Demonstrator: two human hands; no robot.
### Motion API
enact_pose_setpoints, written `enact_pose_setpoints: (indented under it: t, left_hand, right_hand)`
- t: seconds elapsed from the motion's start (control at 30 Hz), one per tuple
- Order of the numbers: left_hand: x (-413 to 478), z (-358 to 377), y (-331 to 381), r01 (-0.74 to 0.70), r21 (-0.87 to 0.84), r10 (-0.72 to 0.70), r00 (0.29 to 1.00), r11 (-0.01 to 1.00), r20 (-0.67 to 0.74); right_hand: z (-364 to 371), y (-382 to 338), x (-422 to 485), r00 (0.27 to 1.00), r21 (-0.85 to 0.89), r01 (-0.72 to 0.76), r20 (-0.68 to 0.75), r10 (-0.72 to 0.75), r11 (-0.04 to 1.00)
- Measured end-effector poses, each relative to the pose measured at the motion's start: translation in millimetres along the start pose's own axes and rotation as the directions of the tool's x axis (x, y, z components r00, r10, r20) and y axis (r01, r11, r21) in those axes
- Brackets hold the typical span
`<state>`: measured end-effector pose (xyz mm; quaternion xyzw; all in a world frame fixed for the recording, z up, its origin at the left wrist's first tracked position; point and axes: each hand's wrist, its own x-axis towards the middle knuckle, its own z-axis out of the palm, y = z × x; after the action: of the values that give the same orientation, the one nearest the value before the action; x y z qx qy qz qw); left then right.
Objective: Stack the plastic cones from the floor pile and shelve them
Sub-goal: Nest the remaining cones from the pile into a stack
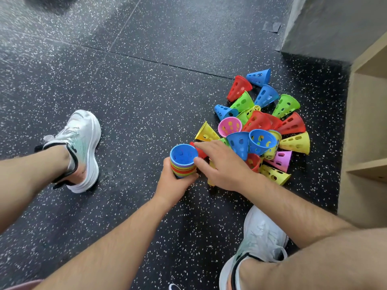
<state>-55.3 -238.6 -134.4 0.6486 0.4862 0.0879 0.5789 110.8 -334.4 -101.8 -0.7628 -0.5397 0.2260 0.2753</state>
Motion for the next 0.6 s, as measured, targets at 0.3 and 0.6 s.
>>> enact_pose_setpoints:
  t: [0.3, 0.6]
  left_hand:
    - [7, -2, -8, 0.033, -0.01, -0.033, 0.999, 0.999, -0.016]
    - [10, -4, -10, 0.037, 0.011, -0.037, 0.999, 0.999, 0.007]
  right_hand:
    - [17, 13, 37, 0.991, -0.31, 0.052, 0.134, -0.01, 0.949]
    - [17, 23, 49, 0.972, -0.425, 0.201, 0.201, -0.125, 0.883]
